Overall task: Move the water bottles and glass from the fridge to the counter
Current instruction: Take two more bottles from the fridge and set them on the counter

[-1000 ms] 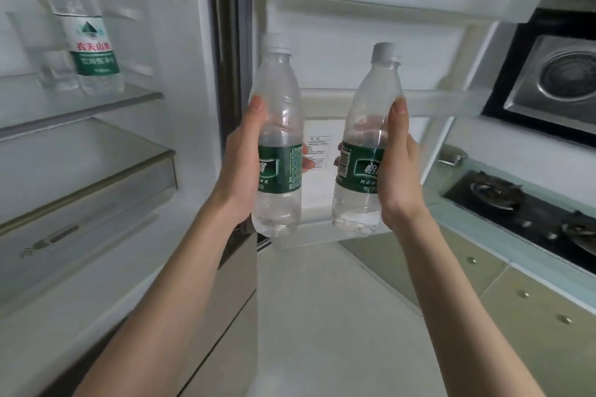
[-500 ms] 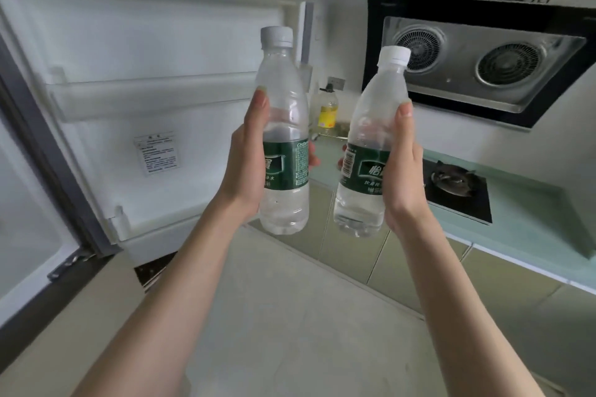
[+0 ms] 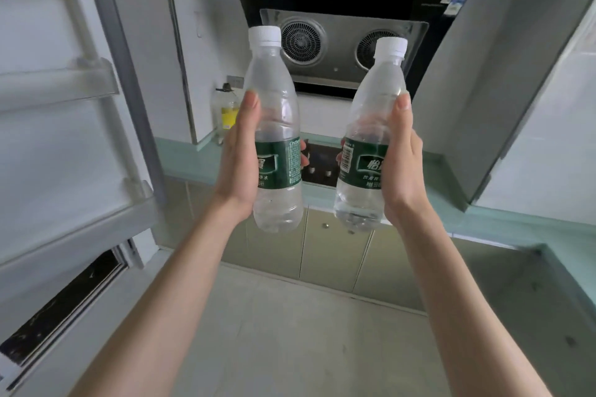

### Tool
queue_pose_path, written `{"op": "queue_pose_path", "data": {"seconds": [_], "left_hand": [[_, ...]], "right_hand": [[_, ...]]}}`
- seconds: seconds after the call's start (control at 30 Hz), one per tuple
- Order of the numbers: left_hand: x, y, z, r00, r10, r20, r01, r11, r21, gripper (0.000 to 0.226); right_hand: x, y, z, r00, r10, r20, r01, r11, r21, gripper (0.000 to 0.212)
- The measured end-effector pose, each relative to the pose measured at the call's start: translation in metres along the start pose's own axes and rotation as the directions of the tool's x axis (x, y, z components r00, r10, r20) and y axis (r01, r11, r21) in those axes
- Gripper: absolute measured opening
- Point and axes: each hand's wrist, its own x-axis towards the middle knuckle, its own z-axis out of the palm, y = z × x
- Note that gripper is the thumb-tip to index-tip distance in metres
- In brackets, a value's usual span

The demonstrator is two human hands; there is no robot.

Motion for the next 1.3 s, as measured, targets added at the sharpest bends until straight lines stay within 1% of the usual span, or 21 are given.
{"op": "queue_pose_path", "data": {"seconds": [0.1, 0.17, 0.33, 0.47, 0.53, 0.6, 0.67, 0.77, 0.83, 0.93, 1.07, 1.1, 1.13, 1.2, 1.23, 1.3], "left_hand": [[0.011, -0.014, 0.039, 0.999, -0.010, 0.049, 0.011, 1.000, -0.019, 0.076], [0.022, -0.028, 0.069, 0.995, -0.020, 0.095, 0.023, 0.999, -0.026, 0.074], [0.048, -0.066, 0.135, 0.973, -0.091, 0.212, 0.096, 0.995, -0.012, 0.069], [0.076, -0.100, 0.188, 0.946, -0.133, 0.295, 0.145, 0.989, -0.019, 0.068], [0.093, -0.119, 0.217, 0.926, -0.152, 0.347, 0.173, 0.985, -0.030, 0.068], [0.110, -0.137, 0.247, 0.898, -0.154, 0.412, 0.188, 0.981, -0.044, 0.068], [0.127, -0.154, 0.278, 0.865, -0.156, 0.477, 0.208, 0.977, -0.057, 0.072], [0.153, -0.178, 0.322, 0.817, -0.160, 0.554, 0.245, 0.966, -0.082, 0.085], [0.170, -0.194, 0.349, 0.784, -0.164, 0.599, 0.270, 0.959, -0.091, 0.094], [0.194, -0.215, 0.387, 0.728, -0.173, 0.664, 0.311, 0.946, -0.095, 0.099], [0.216, -0.243, 0.438, 0.663, -0.150, 0.733, 0.291, 0.954, -0.068, 0.105], [0.218, -0.249, 0.451, 0.649, -0.139, 0.748, 0.288, 0.955, -0.072, 0.105], [0.220, -0.255, 0.464, 0.635, -0.133, 0.761, 0.291, 0.954, -0.076, 0.099], [0.222, -0.266, 0.489, 0.612, -0.145, 0.777, 0.303, 0.951, -0.060, 0.081], [0.222, -0.271, 0.501, 0.597, -0.151, 0.788, 0.311, 0.949, -0.054, 0.077], [0.220, -0.282, 0.526, 0.554, -0.150, 0.819, 0.332, 0.942, -0.052, 0.076]], "right_hand": [[0.012, 0.008, -0.037, 0.998, -0.007, -0.064, 0.006, 1.000, -0.013, 0.072], [0.021, 0.015, -0.065, 0.991, -0.006, -0.137, 0.003, 1.000, -0.020, 0.070], [0.043, 0.036, -0.128, 0.969, 0.031, -0.247, -0.038, 0.999, -0.023, 0.070], [0.065, 0.049, -0.178, 0.940, 0.024, -0.339, -0.057, 0.995, -0.086, 0.068], [0.078, 0.056, -0.202, 0.914, 0.004, -0.405, -0.067, 0.988, -0.141, 0.065], [0.093, 0.063, -0.225, 0.882, -0.019, -0.472, -0.080, 0.979, -0.188, 0.064], [0.108, 0.070, -0.250, 0.852, -0.027, -0.523, -0.092, 0.975, -0.201, 0.068], [0.134, 0.081, -0.286, 0.799, -0.029, -0.600, -0.130, 0.967, -0.220, 0.080], [0.151, 0.086, -0.305, 0.772, -0.037, -0.635, -0.155, 0.957, -0.244, 0.083], [0.173, 0.094, -0.330, 0.723, -0.055, -0.689, -0.163, 0.955, -0.246, 0.083], [0.192, 0.107, -0.364, 0.641, -0.091, -0.762, -0.186, 0.945, -0.269, 0.081], [0.194, 0.109, -0.373, 0.620, -0.099, -0.778, -0.192, 0.943, -0.273, 0.081], [0.196, 0.110, -0.382, 0.600, -0.105, -0.793, -0.197, 0.942, -0.273, 0.083], [0.197, 0.112, -0.401, 0.566, -0.115, -0.817, -0.207, 0.939, -0.276, 0.088], [0.196, 0.113, -0.410, 0.549, -0.120, -0.827, -0.212, 0.937, -0.277, 0.089], [0.193, 0.114, -0.428, 0.520, -0.127, -0.844, -0.208, 0.940, -0.270, 0.085]]}}
